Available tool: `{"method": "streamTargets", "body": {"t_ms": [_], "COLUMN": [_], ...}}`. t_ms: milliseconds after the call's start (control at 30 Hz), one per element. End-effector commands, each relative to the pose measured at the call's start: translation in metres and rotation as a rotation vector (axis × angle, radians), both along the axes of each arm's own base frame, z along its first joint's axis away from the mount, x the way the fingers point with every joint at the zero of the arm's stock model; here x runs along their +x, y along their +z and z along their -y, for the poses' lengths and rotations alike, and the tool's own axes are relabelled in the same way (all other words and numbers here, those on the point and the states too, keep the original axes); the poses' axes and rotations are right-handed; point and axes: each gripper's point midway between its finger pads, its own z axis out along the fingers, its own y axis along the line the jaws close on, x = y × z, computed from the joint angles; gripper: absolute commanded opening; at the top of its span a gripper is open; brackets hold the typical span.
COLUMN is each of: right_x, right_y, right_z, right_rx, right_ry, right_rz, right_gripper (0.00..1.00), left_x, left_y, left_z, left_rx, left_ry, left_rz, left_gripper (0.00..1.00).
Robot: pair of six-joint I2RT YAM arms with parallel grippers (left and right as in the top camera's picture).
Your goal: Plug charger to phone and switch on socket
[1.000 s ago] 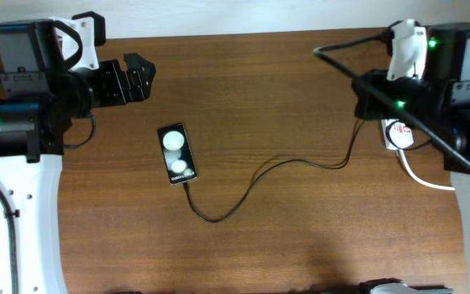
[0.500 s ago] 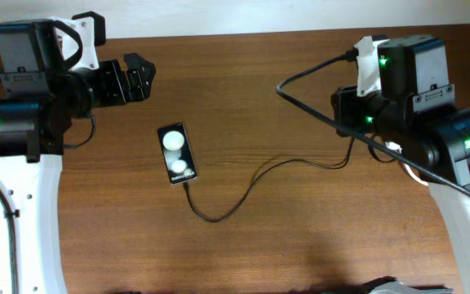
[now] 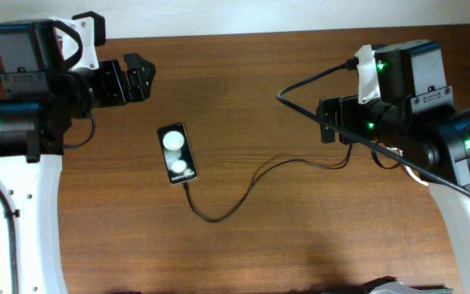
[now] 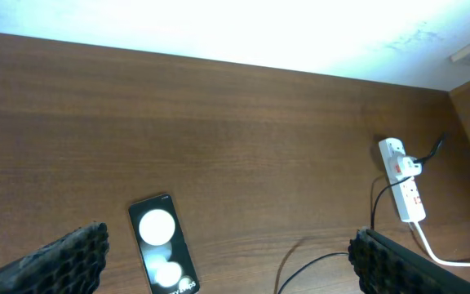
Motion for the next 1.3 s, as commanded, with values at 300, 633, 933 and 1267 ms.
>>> {"method": "streamTargets", "body": {"t_ms": [300,633,933,1267], "right_x": [-0.012,-0.031,-0.016,-0.045], "right_y": [0.035,0.096,0.032,-0.079], "right_z": [0.008,0.043,0.051,0.059], "right_rx": [0.019,0.072,0.102,0.141], "right_ry": [-0.020,-0.124,-0.146,-0.159], "right_rz": [0.142,0.411,0.657,0.842], "right_gripper": [0.99,0.99,0.99,0.99], "left_x": [-0.001,-0.001,-0.001,-0.001], "left_y": [0.008,0.008,0.008,0.008], "left_z": [0.000,0.000,0.000,0.000], "left_rx": [0.005,0.005,0.005,0.005], "left_ry": [-0.006,-0.006,-0.006,-0.006], "left_rz": [0.024,0.024,0.024,0.024], "left_gripper": [0.99,0.99,0.99,0.99]}}
